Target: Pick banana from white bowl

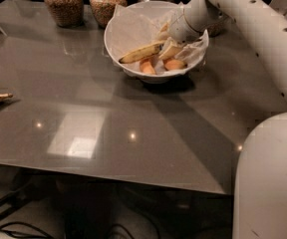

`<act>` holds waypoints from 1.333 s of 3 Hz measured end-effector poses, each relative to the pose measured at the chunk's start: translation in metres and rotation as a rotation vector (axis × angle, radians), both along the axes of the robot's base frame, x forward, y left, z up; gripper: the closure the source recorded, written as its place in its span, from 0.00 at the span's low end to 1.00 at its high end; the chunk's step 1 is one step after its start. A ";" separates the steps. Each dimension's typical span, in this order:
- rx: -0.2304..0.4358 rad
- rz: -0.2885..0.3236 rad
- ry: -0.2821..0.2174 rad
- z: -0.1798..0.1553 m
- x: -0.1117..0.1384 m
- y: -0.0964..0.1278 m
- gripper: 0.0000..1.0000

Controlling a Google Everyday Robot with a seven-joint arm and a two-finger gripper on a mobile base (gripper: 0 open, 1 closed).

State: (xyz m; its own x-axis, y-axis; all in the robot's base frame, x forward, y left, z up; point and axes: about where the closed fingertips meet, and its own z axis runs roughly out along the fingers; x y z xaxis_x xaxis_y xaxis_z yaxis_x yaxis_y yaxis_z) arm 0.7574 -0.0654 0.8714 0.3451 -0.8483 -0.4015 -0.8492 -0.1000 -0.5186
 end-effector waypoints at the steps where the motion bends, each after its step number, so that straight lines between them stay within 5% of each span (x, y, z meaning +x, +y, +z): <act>1: 0.000 -0.001 -0.019 0.016 -0.010 -0.002 0.90; 2: -0.003 -0.005 -0.055 0.044 -0.023 -0.006 1.00; 4: 0.055 -0.023 -0.091 0.100 -0.073 -0.029 1.00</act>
Offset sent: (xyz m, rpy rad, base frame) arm -0.0410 -0.0144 0.0856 -0.0066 -0.1120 -0.0177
